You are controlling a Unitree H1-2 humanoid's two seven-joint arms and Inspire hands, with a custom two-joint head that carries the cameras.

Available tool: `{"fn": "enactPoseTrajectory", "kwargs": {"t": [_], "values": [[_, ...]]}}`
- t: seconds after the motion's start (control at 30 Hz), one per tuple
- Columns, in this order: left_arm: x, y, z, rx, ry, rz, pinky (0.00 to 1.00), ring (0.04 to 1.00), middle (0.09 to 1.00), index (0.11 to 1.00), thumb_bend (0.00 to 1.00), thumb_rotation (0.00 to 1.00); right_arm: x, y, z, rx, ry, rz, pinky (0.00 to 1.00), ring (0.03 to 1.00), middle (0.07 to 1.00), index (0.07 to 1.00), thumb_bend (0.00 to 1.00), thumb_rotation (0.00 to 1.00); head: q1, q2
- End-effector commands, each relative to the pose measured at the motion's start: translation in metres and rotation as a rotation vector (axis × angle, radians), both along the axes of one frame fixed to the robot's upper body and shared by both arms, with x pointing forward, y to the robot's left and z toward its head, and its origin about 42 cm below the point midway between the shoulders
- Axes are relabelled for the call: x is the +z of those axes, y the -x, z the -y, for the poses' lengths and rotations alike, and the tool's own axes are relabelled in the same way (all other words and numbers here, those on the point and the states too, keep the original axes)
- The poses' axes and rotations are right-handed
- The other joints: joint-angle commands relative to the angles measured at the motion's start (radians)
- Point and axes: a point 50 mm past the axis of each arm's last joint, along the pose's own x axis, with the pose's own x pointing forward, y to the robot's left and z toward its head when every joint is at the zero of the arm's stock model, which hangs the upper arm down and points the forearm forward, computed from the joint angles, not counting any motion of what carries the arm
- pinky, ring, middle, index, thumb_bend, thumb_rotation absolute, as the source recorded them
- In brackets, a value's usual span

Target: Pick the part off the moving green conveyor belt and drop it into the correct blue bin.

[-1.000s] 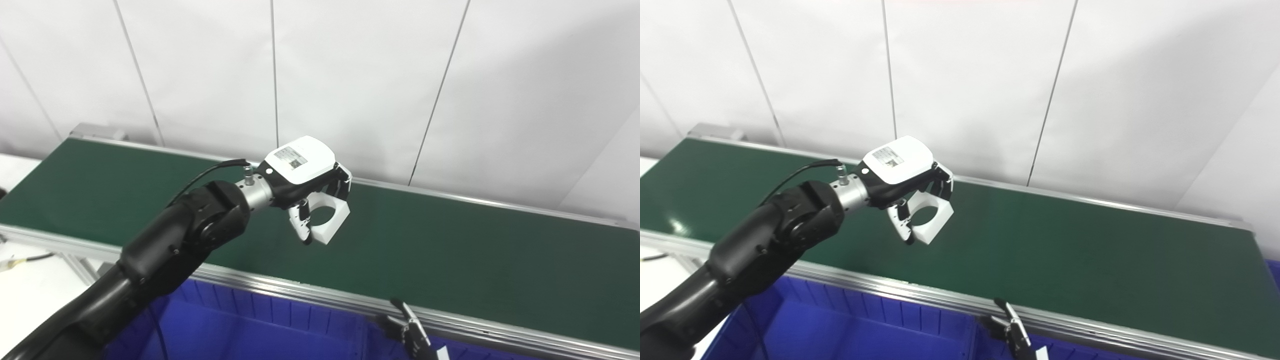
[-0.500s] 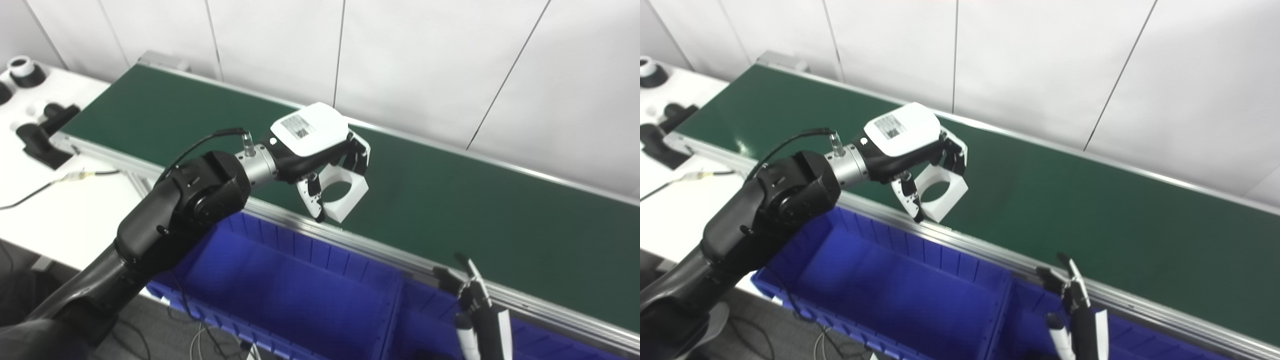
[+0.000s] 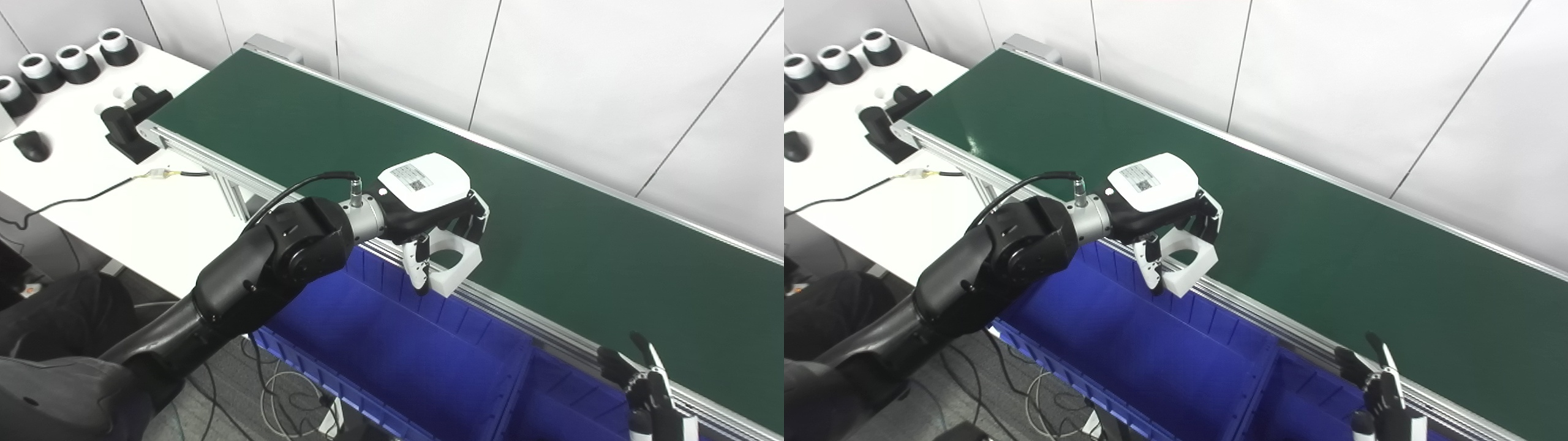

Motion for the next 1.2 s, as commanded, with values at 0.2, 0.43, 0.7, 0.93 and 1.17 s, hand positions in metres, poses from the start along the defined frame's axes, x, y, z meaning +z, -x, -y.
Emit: {"fn": "enactPoseTrajectory", "kwargs": {"t": [0.2, 0.43, 0.7, 0.93, 1.17], "values": [[-0.036, -0.002, -0.004, 0.026, -0.085, -0.059, 0.38, 0.462, 0.469, 0.508, 0.52, 0.00, 0.015, -0.002, 0.001, 0.010, -0.034, 0.084, 0.71, 0.740, 0.742, 0.917, 0.74, 0.98, 0.003, -0.004], [-0.087, 0.001, -0.009, 0.084, -0.119, -0.081, 0.39, 0.462, 0.477, 0.503, 0.52, 0.00, 0.016, -0.001, -0.002, 0.013, -0.045, 0.084, 0.71, 0.741, 0.739, 0.917, 0.74, 0.98, -0.005, -0.005], [-0.117, 0.001, -0.011, 0.070, -0.152, -0.061, 0.43, 0.491, 0.506, 0.479, 0.52, 0.00, 0.018, -0.004, -0.007, 0.010, -0.048, 0.097, 0.71, 0.738, 0.738, 0.914, 0.74, 0.98, -0.015, 0.002], [-0.148, 0.002, -0.025, 0.087, -0.180, -0.154, 0.37, 0.433, 0.478, 0.499, 0.52, 0.00, 0.020, -0.008, -0.010, 0.009, -0.055, 0.103, 0.71, 0.737, 0.733, 0.906, 0.76, 0.97, -0.029, -0.003], [-0.153, 0.000, -0.029, 0.088, -0.200, -0.193, 0.38, 0.437, 0.481, 0.496, 0.52, 0.00, 0.019, -0.008, -0.011, 0.003, -0.052, 0.103, 0.72, 0.742, 0.733, 0.905, 0.78, 0.98, -0.034, -0.008]]}}
